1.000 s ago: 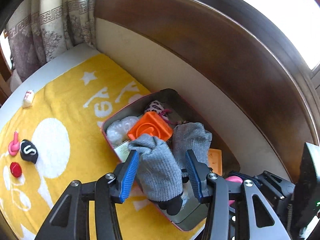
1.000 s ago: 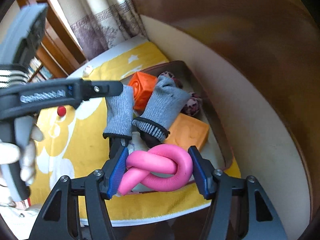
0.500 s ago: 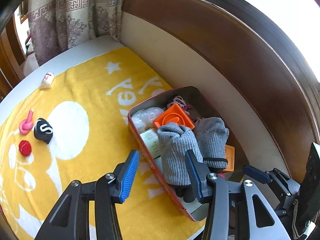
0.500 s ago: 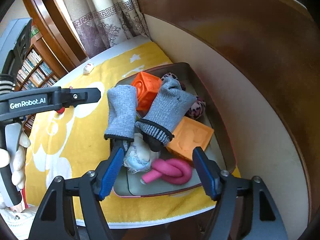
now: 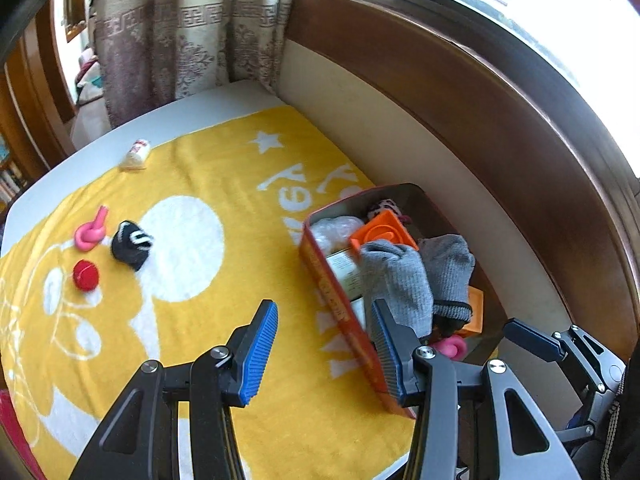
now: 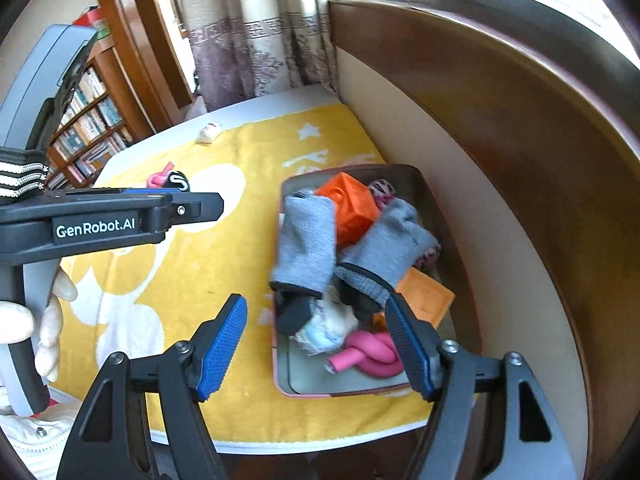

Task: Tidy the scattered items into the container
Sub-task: 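Move both grippers back toward the red ball and black fuzzy sock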

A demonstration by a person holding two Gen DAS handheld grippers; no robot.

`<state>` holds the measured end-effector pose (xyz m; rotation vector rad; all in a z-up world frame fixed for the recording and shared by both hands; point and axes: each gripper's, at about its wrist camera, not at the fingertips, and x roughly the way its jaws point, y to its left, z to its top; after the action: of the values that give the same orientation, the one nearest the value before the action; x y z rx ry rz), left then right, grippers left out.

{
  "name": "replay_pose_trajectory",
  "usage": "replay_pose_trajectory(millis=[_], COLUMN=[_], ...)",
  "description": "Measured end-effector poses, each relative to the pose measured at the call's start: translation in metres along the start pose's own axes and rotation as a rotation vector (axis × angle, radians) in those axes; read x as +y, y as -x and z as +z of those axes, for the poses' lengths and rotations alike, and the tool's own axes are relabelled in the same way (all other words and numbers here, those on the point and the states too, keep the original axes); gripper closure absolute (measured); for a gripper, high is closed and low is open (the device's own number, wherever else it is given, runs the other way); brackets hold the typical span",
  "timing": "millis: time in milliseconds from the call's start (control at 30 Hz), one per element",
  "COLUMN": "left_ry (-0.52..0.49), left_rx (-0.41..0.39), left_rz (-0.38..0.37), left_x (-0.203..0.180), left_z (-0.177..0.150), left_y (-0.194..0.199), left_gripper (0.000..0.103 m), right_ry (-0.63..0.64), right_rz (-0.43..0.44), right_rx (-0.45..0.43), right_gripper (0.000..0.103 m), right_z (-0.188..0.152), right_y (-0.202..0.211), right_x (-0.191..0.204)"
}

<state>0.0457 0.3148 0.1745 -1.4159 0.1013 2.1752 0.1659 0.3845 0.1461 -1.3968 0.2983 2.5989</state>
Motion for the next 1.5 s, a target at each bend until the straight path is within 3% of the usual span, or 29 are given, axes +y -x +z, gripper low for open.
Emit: replay_pose_trajectory(millis=[433,833,867,900,967,1300,1500], left_ry=[0.118,0.375,0.393,0.416,0.444,0.504,0.441], left_rx=[-0.019,-0.039,-0.039,-0.041,-0.062,-0.02,-0.003], left_rz=[0.048,0.086,0.089,0.095,0.112,0.145,0.177], left_x=[0.053,0.154,0.162,0.173,0.187,0.254,0.279], left_z=[-0.017,-0.044,-0.046,-0.049,-0.052,-0.052,-0.038], left_y=[0.016,0.032,0.032,0.033,0.035,0.019,-0.001], left_gripper=[0.053,0.053,0.048,0.036,0.034,0.034,0.034], right_ry=[0.024,0.048,0.048,0.048,0.046,0.063,0.05], right_rz=[0.102,0.182,0.189,0.194,0.202,0.217,0.203], right_rx=[0.034,0.091,0.1,0.109,0.124,0.184,0.21], right_gripper=[0.028,0.028,0.028,0.028,0.028,0.028,0.028], right_z=[0.011,0.023,0.024,0.025,0.029,0.053,0.07], right_y=[-0.012,-0.038,-0.042,-0.046,-0.053,-0.094,-0.121], right_x=[0.03,0.069,0.073,0.076,0.082,0.126,0.144])
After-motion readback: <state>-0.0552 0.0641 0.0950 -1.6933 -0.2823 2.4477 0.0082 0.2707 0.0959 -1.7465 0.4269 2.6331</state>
